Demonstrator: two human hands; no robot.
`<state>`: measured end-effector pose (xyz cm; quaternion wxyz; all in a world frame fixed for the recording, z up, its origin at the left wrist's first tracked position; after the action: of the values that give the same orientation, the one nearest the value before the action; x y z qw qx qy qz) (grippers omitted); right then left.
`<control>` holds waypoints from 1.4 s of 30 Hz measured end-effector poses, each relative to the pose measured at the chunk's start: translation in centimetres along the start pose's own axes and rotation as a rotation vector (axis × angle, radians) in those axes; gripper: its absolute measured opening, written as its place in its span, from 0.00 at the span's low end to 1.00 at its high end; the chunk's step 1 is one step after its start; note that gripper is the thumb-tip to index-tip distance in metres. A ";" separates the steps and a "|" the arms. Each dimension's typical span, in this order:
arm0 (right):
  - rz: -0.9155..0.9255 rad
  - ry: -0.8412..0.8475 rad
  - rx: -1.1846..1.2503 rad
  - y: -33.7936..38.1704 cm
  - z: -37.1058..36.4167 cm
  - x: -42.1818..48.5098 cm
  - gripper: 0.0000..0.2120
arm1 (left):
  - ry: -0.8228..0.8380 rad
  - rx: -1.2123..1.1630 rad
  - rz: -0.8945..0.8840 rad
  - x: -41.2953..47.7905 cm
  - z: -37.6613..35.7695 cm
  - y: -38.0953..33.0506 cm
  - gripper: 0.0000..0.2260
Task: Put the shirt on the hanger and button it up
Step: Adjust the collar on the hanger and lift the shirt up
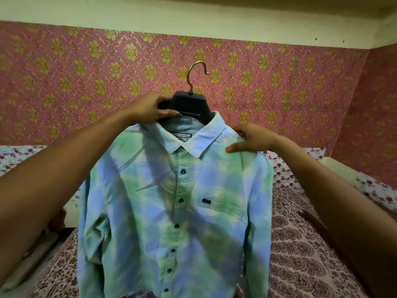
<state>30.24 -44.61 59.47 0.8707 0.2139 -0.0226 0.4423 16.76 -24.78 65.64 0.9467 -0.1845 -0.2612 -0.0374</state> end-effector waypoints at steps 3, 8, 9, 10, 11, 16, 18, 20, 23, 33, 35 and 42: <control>0.055 -0.091 -0.004 0.2 0.1 -0.3 0.13 | 0.021 -0.003 0.001 0.0 0.3 -0.5 0.16; 0.082 0.039 0.016 1.9 -0.6 -0.6 0.06 | -0.004 -0.016 0.019 -0.8 -0.7 -0.5 0.15; 0.111 0.018 0.068 2.7 -0.4 -0.3 0.10 | 0.000 -0.027 0.018 -0.9 -1.0 -0.6 0.15; 0.135 -0.019 0.131 3.8 0.0 -0.2 0.14 | 0.013 -0.049 0.021 -0.9 -1.4 -0.5 0.15; 0.144 -0.056 0.167 4.6 0.3 0.2 0.14 | 0.032 -0.069 0.029 -0.9 -1.7 -0.5 0.15; 0.194 -0.179 0.118 7.9 0.5 1.2 0.16 | -0.036 -0.195 0.058 -1.2 -1.7 0.0 0.17; 0.183 -0.206 0.121 8.1 0.5 1.3 0.17 | -0.091 -0.214 0.073 -1.9 -1.0 0.6 0.21; 0.184 -0.204 0.110 8.4 0.6 1.1 0.16 | -0.014 -0.196 0.094 -3.0 -1.1 1.8 0.33; 0.186 -0.206 0.107 7.9 1.3 0.8 0.11 | 0.191 -0.037 0.225 -5.6 -2.1 5.0 0.45; 0.193 -0.251 0.094 7.3 3.0 -0.4 0.15 | 0.019 0.003 0.241 -8.2 -3.0 9.0 0.45; 0.190 -0.250 0.100 6.7 3.2 -0.5 0.15 | 0.031 -0.034 0.272 -8.9 -2.9 9.4 0.42; 0.151 -0.310 0.100 5.4 4.9 -1.1 0.15 | -0.096 -0.047 0.314 -9.3 -3.0 10.6 0.37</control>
<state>26.06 -44.62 65.58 0.8094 0.3200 -0.1505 0.4688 11.98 -16.32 55.05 0.9227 -0.2470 -0.2733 0.1138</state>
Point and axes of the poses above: each hand's wrist, its own x-axis towards the middle knuckle, its own z-axis out of the back of the hand, y = z × x, the point moved 7 cm from there along x, towards the middle knuckle, and after that the axes turned 2 degrees about -z, right-handed, at the moved point
